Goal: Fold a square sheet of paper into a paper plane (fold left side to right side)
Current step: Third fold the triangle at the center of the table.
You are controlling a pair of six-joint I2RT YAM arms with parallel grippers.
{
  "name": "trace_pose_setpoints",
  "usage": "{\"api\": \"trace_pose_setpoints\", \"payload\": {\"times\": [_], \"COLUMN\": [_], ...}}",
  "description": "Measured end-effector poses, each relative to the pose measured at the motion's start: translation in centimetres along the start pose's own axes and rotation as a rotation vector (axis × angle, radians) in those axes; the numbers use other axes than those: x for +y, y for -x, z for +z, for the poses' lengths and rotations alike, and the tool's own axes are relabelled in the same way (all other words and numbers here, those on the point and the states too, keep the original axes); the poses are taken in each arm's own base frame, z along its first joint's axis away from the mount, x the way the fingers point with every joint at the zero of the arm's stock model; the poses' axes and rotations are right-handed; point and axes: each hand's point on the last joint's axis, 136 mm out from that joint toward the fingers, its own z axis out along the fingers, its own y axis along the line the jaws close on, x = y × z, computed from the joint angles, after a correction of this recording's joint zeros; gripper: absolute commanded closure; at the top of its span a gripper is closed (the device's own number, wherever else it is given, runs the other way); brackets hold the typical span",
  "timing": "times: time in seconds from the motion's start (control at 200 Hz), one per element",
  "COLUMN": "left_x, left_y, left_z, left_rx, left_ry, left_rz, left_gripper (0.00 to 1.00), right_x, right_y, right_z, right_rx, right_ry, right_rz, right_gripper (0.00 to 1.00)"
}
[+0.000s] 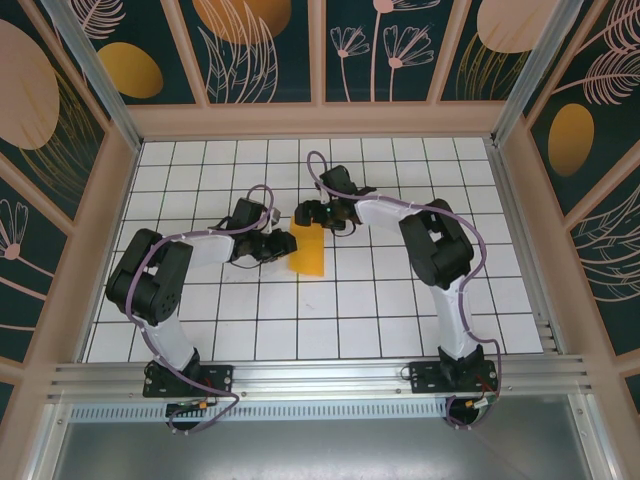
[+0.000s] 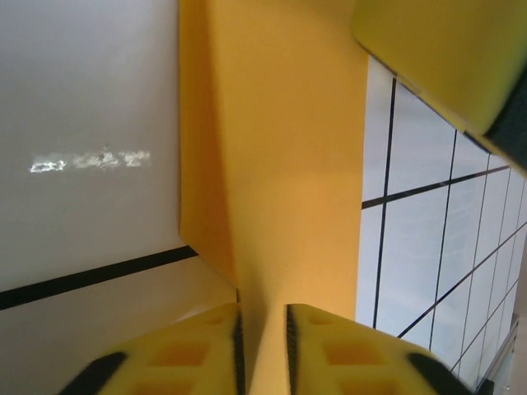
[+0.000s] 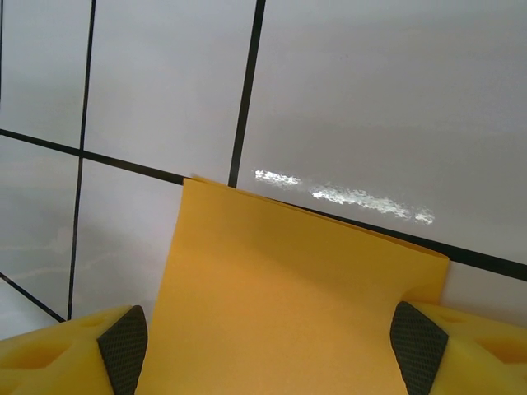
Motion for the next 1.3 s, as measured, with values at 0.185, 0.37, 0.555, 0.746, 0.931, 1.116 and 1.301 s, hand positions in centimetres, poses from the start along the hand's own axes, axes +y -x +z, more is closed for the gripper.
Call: {"api": "trace_pose_setpoints", "payload": {"times": [0.185,0.37,0.555,0.746,0.931,1.116,1.301], "left_x": [0.3,-0.9,-2.2,-2.3,-2.0,-2.0,-2.0], "left_y": [-0.7,-0.3,-0.3,-0.5,-0.8,-0.9,-0.9], "left_z": [-0.2,-0.9,-1.0,-1.0,-0.9,-0.9,-0.8], "left_rx": [0.0,-0.025,-0.027,-0.022,-0.015,-0.014,-0.013], "left_ry": [-0.003,-0.034,-0.074,-0.078,-0.073,-0.073,-0.074], "left_rz": [-0.035,-0.048,-0.061,-0.069,-0.079,-0.079,-0.078], "left_gripper": [0.91,0.93,0.93,0.94,0.94,0.93,0.93], "right_x": [-0.5,-0.6,4.0,7.7,6.9,6.5,6.9], "right_y": [-1.0,-1.7,-5.9,-14.1,-16.3,-16.0,-14.8], "right_z": [-1.7,-8.1,-13.4,-11.5,-8.4,-5.8,-4.6], "right_rx": [-0.025,-0.155,-0.308,-0.261,-0.24,-0.232,-0.262], "right_ry": [0.01,0.021,0.054,0.027,-0.111,-0.217,-0.274], "right_rz": [-0.045,-0.14,-0.392,-0.667,-0.815,-0.935,-1.012], "right_gripper": [0.17,0.19,0.21,0.22,0.23,0.25,0.31]}}
